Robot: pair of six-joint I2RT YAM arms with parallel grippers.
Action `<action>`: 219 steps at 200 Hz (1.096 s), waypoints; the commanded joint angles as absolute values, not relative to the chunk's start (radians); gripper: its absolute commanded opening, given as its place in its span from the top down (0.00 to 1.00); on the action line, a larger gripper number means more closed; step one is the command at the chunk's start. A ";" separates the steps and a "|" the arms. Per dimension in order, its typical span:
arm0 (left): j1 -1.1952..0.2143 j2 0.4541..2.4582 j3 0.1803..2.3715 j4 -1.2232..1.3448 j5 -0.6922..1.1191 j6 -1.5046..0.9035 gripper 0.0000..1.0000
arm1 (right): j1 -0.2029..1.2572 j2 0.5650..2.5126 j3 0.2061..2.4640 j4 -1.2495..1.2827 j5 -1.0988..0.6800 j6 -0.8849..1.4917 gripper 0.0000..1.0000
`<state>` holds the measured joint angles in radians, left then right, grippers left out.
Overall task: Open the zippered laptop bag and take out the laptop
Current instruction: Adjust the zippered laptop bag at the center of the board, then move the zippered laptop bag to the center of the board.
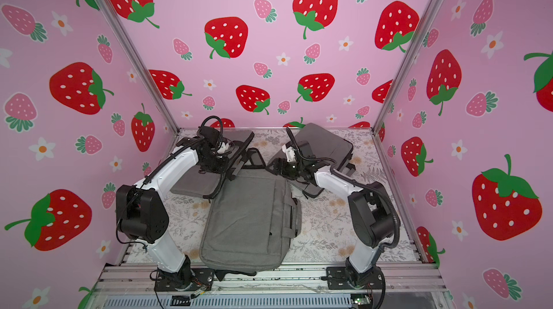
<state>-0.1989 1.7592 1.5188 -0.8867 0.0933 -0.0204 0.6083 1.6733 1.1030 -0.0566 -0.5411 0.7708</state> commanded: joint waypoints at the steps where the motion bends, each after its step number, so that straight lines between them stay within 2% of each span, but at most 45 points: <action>1: -0.180 1.767 1.586 -0.865 0.108 -0.033 1.00 | 0.595 1.553 1.002 -0.195 -0.477 0.650 0.17; 31: -0.164 1.785 1.606 -0.871 0.117 -0.029 1.00 | 0.583 1.471 0.874 -0.254 -0.459 0.620 0.13; 85: -0.133 1.810 1.613 -0.868 0.131 -0.029 1.00 | 0.583 1.483 0.775 -0.238 -0.493 0.624 0.11; 153: -0.112 1.827 1.598 -0.864 0.181 -0.031 1.00 | 0.595 1.630 0.718 -0.043 -0.627 0.705 0.14; 193: -0.110 1.832 1.592 -0.866 0.194 -0.032 1.00 | 0.623 1.714 0.727 0.036 -0.670 0.743 0.21; 219: -0.110 1.836 1.588 -0.864 0.207 -0.032 1.00 | 0.629 1.739 0.714 0.084 -0.681 0.762 0.36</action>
